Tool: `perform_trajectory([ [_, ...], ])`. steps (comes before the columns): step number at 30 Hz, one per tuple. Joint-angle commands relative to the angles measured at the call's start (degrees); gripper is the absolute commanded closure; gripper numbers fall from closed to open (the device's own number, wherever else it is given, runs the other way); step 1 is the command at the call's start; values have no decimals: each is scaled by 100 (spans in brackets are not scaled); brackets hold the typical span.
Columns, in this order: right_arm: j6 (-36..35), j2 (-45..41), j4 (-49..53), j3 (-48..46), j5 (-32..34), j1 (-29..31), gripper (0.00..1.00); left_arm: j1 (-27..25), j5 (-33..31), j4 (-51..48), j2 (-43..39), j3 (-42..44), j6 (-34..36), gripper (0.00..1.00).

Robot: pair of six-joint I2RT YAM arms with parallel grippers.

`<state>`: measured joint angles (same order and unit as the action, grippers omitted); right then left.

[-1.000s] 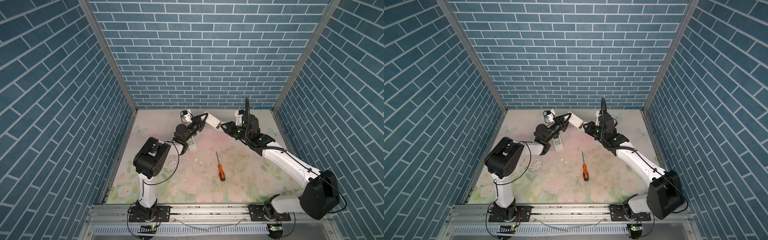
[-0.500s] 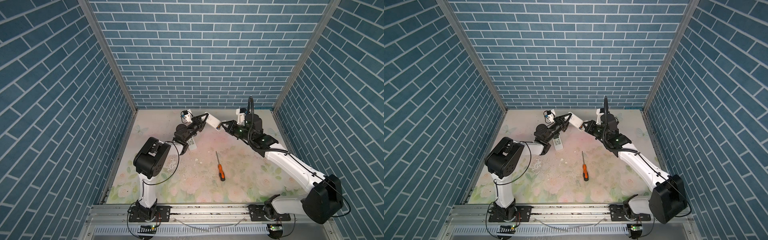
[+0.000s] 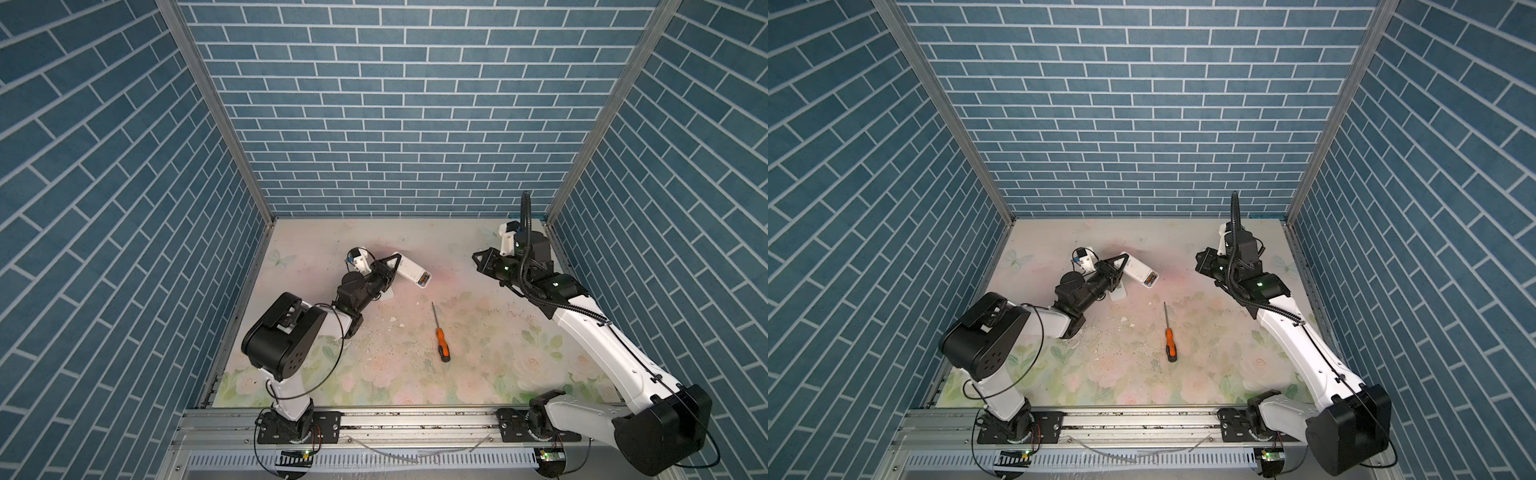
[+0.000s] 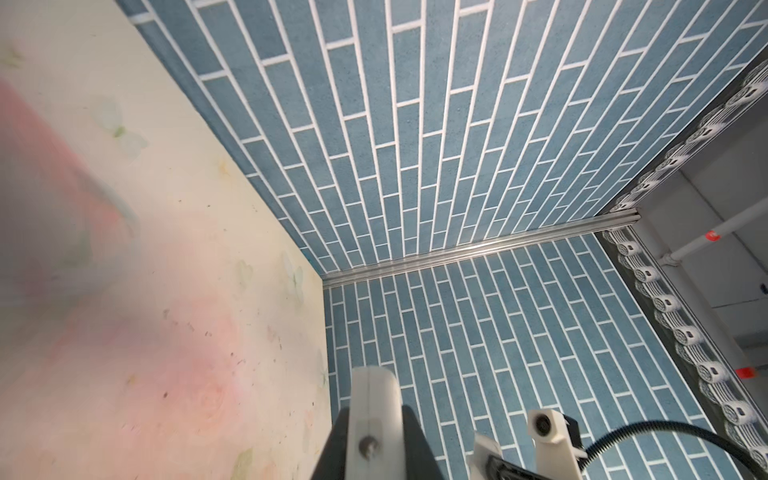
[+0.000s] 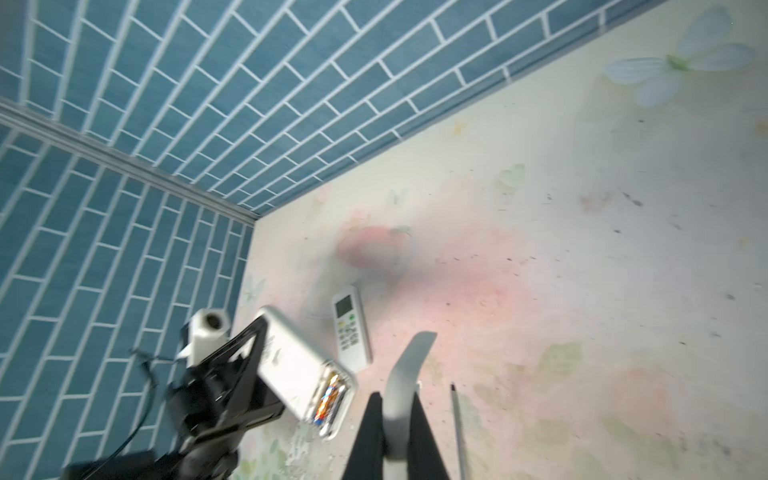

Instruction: Unload the batteries from the remote control

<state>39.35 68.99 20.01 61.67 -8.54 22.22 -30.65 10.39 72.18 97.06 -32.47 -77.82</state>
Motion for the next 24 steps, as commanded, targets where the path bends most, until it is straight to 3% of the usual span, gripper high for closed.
perform_trajectory([
  [1,-508,161,444,-284,297,-162,100,-444,-1024,-247,-630,632,629,100],
  [6,-774,458,550,-365,487,-248,100,-1161,-2508,-417,-1362,1662,928,100],
  [11,-918,695,485,-478,599,-297,100,-1821,-3593,67,-1327,2308,936,100],
  [15,-938,808,362,-561,557,-301,100,-2153,-3999,833,-702,2568,762,100],
  [24,-936,1061,144,-744,634,-304,100,-2627,-4640,833,-360,2646,783,100],
])
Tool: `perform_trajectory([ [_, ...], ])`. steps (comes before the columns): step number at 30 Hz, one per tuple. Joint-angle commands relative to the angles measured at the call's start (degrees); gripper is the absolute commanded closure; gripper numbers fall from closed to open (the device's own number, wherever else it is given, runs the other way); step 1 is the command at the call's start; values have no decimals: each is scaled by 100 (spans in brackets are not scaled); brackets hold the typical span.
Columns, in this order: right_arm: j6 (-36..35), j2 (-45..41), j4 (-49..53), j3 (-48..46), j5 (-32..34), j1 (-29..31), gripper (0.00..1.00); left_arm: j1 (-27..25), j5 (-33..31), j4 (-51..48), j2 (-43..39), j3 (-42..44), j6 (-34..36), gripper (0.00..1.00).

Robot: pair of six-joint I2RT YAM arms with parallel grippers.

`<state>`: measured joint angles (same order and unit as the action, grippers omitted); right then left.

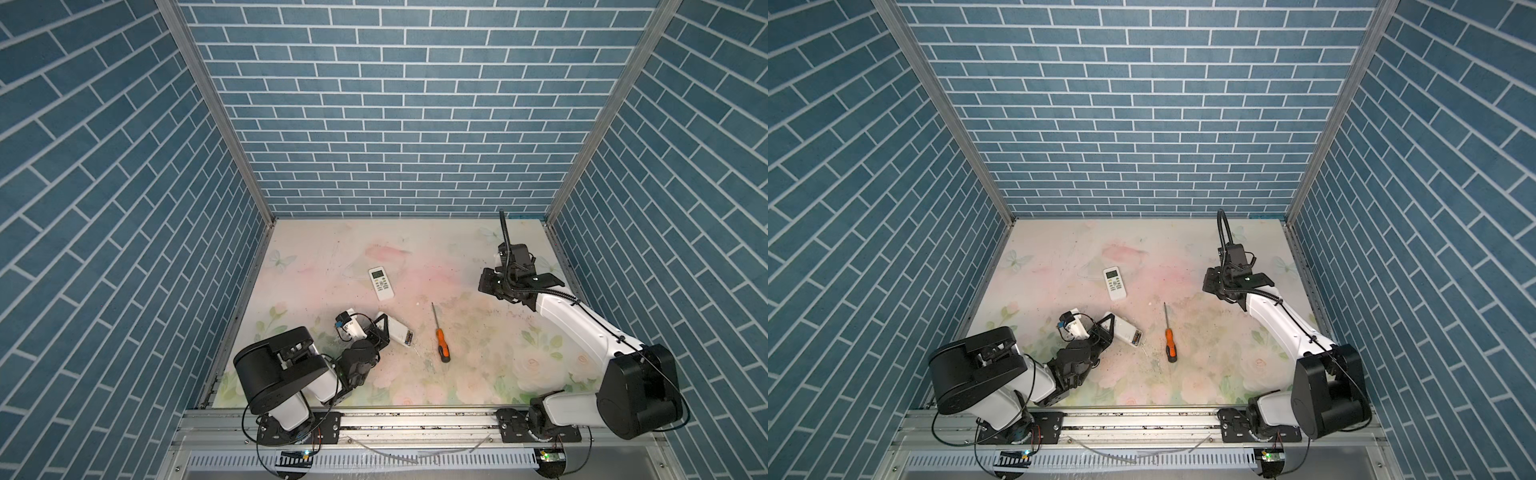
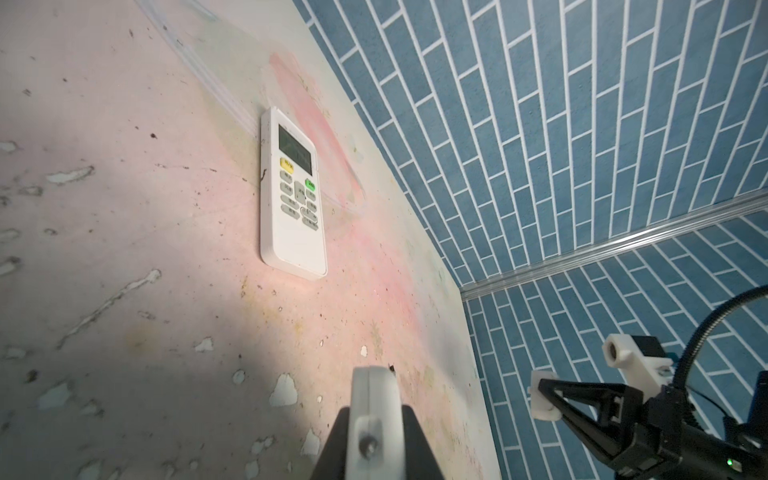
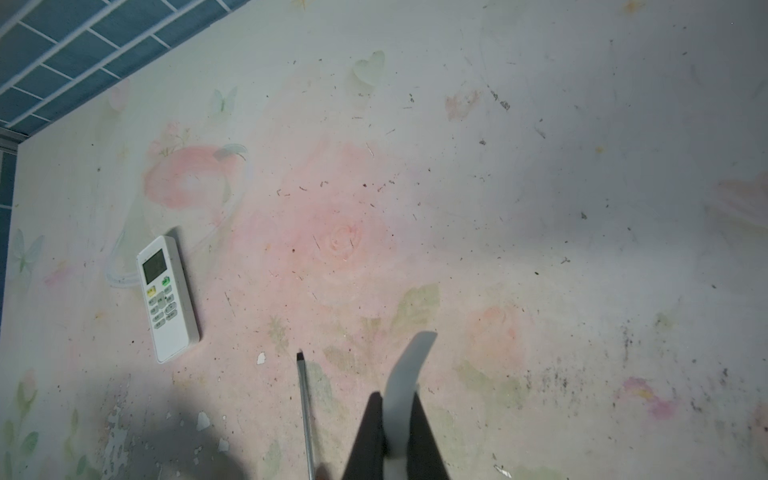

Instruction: Unload the batteries from the remote control

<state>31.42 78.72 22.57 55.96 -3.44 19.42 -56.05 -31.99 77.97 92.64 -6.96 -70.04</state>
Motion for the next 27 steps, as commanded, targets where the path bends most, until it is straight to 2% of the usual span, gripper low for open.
perform_trajectory([
  [1,-145,124,-133,-186,125,-26,100,-119,-457,256,140,99,-29,100],
  [4,-145,211,-154,-174,91,-22,100,-196,-572,254,320,105,-173,100],
  [10,-145,306,-192,-143,41,-26,100,-315,-802,260,505,143,-289,92],
  [14,-102,405,-281,-155,-21,-17,100,-360,-876,257,490,211,-338,82],
  [17,-58,507,-333,-166,-54,1,100,-397,-917,258,481,272,-383,69],
  [22,-21,721,-388,-170,-8,77,100,-410,-904,253,555,400,-483,59],
  [27,28,944,-446,-165,23,190,100,-423,-798,253,683,485,-576,55],
])
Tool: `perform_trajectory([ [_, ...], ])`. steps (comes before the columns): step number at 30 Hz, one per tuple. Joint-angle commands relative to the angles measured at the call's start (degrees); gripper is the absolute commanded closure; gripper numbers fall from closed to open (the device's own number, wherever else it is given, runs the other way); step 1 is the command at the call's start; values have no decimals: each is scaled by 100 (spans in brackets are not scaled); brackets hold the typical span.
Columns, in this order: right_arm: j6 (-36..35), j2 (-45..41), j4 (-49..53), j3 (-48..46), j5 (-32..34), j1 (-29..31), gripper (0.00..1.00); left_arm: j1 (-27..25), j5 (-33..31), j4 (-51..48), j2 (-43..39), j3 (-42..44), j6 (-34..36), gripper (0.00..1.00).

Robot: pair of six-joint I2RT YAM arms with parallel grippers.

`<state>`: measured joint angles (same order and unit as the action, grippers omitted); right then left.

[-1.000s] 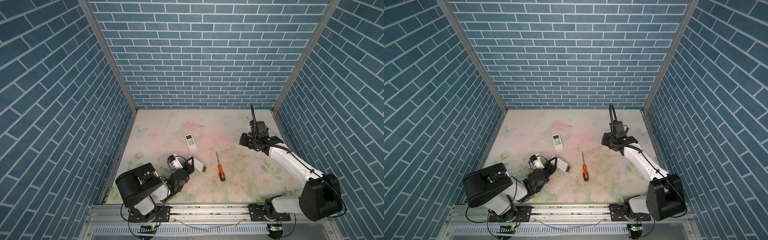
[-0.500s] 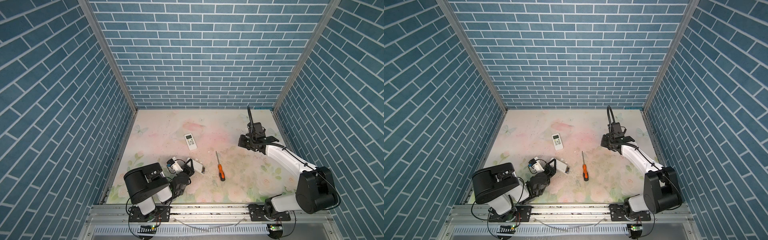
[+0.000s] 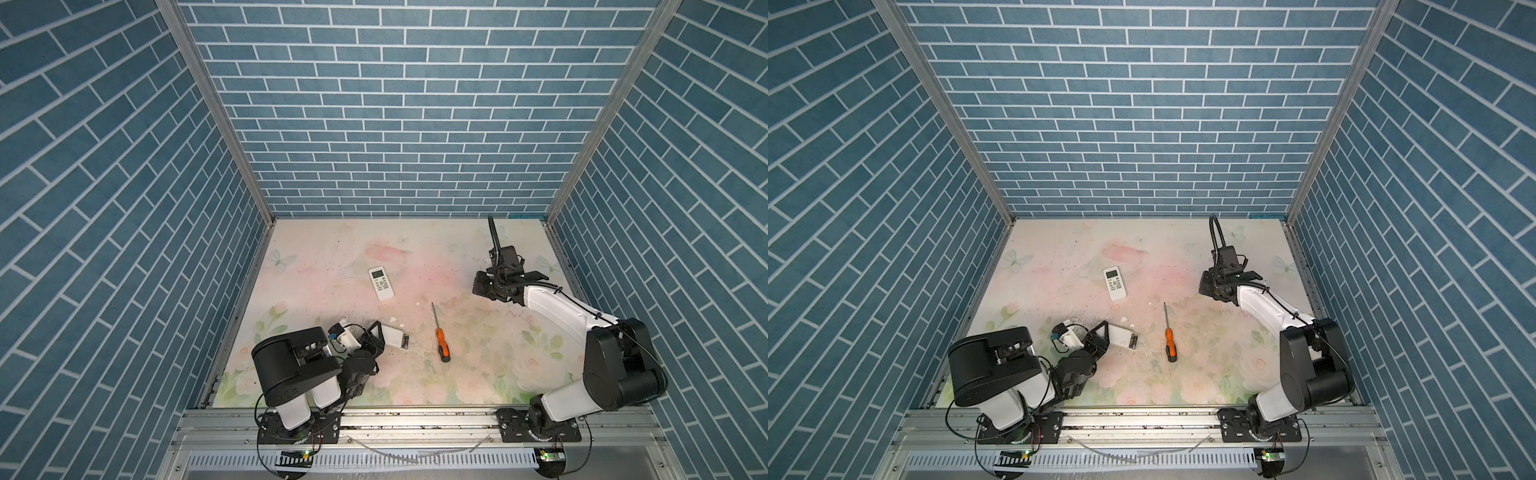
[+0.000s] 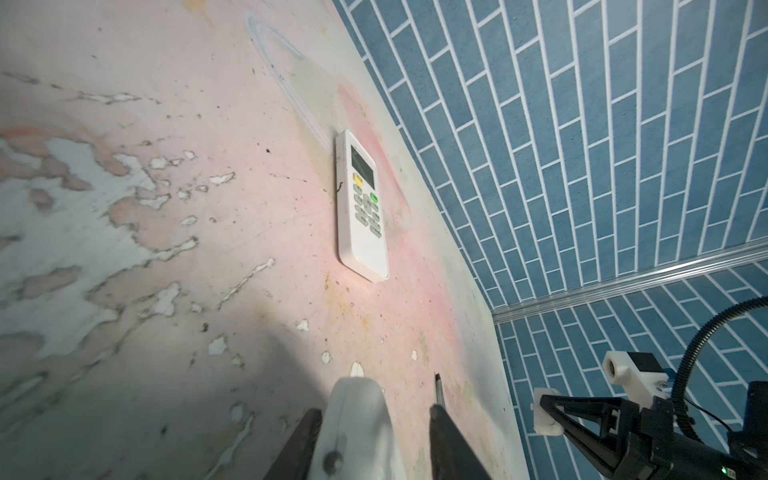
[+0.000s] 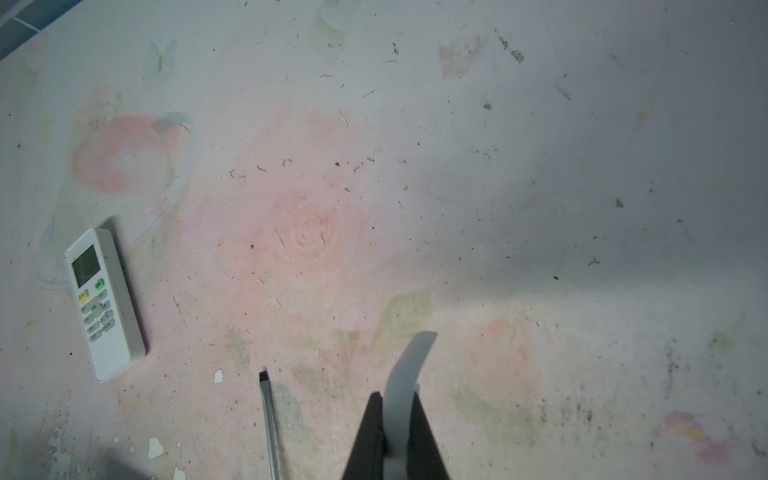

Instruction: Unload the batteries from the remote control

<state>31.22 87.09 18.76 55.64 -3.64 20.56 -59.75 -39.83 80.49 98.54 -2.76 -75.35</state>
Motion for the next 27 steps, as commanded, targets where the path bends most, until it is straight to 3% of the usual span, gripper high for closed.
perform_trajectory([
  [1,63,150,-76,-132,56,99,100,-52,9,2,118,70,-56,54],
  [7,181,351,-157,-167,104,150,97,-110,64,4,249,238,-225,50],
  [17,277,659,-8,-53,285,242,78,-245,196,2,245,537,-531,39],
  [27,318,704,101,103,363,429,71,-258,635,0,306,546,-618,36],
])
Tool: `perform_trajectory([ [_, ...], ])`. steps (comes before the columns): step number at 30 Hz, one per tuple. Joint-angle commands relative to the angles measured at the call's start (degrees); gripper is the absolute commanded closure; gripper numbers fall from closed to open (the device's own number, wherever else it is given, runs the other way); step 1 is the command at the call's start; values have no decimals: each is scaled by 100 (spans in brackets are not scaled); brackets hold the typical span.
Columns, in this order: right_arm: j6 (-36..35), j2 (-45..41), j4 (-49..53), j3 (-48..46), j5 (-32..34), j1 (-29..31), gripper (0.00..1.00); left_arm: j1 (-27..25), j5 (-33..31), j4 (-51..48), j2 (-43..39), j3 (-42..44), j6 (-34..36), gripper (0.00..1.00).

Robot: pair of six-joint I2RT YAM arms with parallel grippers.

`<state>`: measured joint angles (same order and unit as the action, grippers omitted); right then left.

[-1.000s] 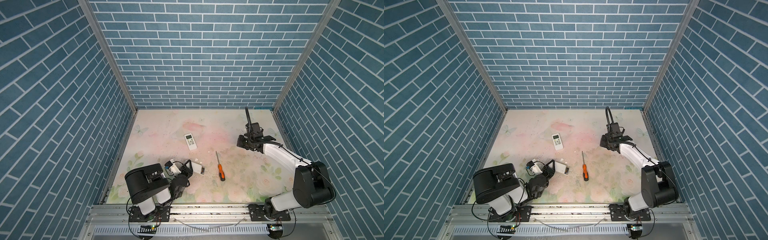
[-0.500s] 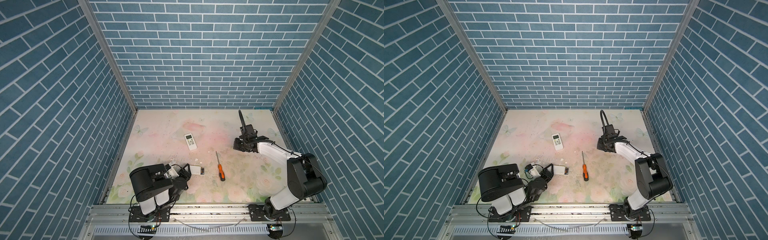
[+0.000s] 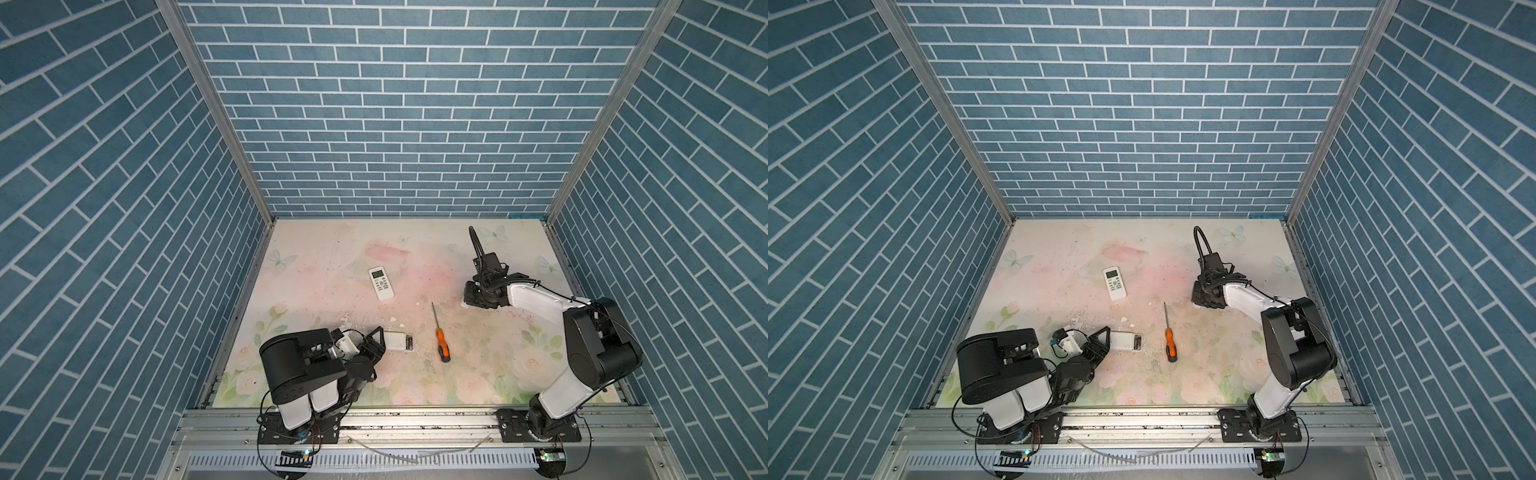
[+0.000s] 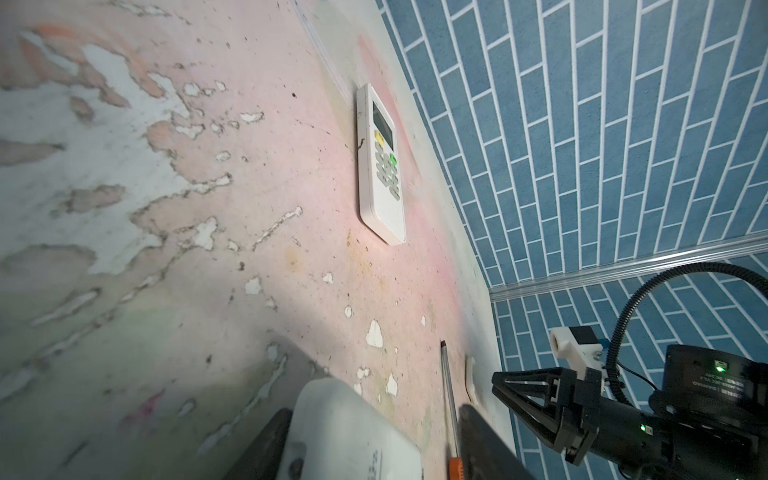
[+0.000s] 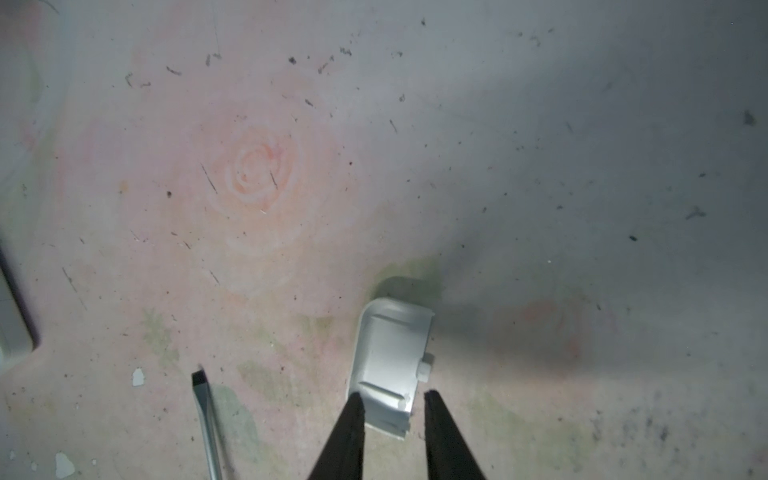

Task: Unload the batteries from the remote control
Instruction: 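Set the white battery cover on the table while the left gripper lays the remote down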

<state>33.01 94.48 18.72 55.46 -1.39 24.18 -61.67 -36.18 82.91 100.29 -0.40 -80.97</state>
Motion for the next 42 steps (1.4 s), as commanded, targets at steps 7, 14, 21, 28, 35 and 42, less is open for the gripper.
perform_trajectory([
  [7,199,-575,289,0,204,220,70,-462,260,-249,576,85,-511,32],
  [14,100,-1289,930,-1,472,497,70,-662,240,-258,920,4,-897,30],
  [21,168,-1727,1406,-34,744,1029,68,-989,-9,-423,1111,13,-1433,28],
  [28,241,-1983,1471,-12,739,1237,68,-1012,-27,-676,1147,-136,-1658,24],
  [35,233,-1962,1424,111,679,1264,68,-1007,-418,-1269,692,-20,-1885,22],
  [42,190,-1920,1489,277,653,1264,68,-903,-895,-2382,-47,-56,-1872,21],
])
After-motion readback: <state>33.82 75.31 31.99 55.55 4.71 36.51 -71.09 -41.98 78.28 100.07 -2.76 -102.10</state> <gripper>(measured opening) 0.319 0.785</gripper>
